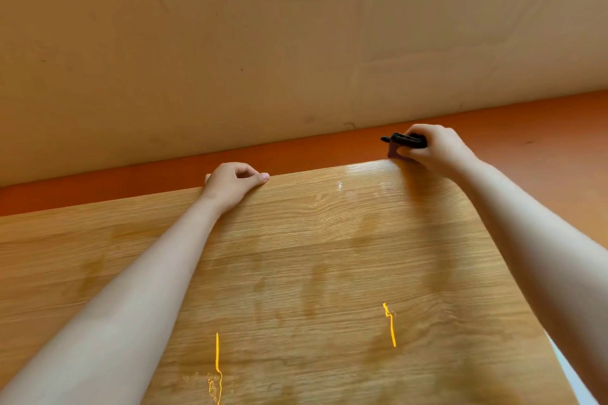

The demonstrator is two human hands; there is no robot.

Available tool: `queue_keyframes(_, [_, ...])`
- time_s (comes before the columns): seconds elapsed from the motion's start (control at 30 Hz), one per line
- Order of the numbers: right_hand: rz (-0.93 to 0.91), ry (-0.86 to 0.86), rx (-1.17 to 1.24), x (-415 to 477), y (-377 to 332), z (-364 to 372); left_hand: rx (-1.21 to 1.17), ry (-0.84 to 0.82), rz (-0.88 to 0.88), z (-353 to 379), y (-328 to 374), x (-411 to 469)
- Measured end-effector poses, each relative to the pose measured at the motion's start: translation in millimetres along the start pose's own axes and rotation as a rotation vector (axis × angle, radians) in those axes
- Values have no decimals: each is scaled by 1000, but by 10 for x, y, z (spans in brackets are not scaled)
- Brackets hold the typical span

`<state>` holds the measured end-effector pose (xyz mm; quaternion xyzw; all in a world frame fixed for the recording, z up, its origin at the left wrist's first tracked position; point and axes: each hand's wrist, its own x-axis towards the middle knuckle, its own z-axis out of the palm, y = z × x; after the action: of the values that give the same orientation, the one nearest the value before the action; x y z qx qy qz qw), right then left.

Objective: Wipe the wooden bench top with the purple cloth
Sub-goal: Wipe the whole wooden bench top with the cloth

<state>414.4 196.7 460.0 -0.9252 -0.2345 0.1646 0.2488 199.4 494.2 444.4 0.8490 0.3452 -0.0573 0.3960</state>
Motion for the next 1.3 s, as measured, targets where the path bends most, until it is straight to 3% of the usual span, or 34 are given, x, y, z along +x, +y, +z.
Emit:
queue_keyframes(0.13, [-73,-30,-84,10,-339,249,-5,-145,-19,-47,138,49])
queue_keyframes(0.33, [-183,-79,-42,37,-792,640,136,-163,195,427,679,100])
queue_keyframes(0.47, [-193,-101,23,28,-551,457,69,-116,214,699,739,50])
queue_keyframes(0.73, [-26,46,48,-26,437,-238,2,-115,221,700,678,87])
queue_keyframes(0.93, [35,83,92,2,527,-292,-22,-116,204,718,695,99])
queue_keyframes(1.03, [141,255,202,-21,645,-256,-32,-123,180,725,689,117])
queue_keyframes(1.1, [242,376,404,-81,769,-211,-32,-123,176,733,676,123])
queue_keyframes(1.2, [304,316,799,-208,852,-134,-32,-119,178,735,666,140])
queue_keyframes(1.3, [304,259,925,-309,853,-112,-43,-126,167,740,659,158])
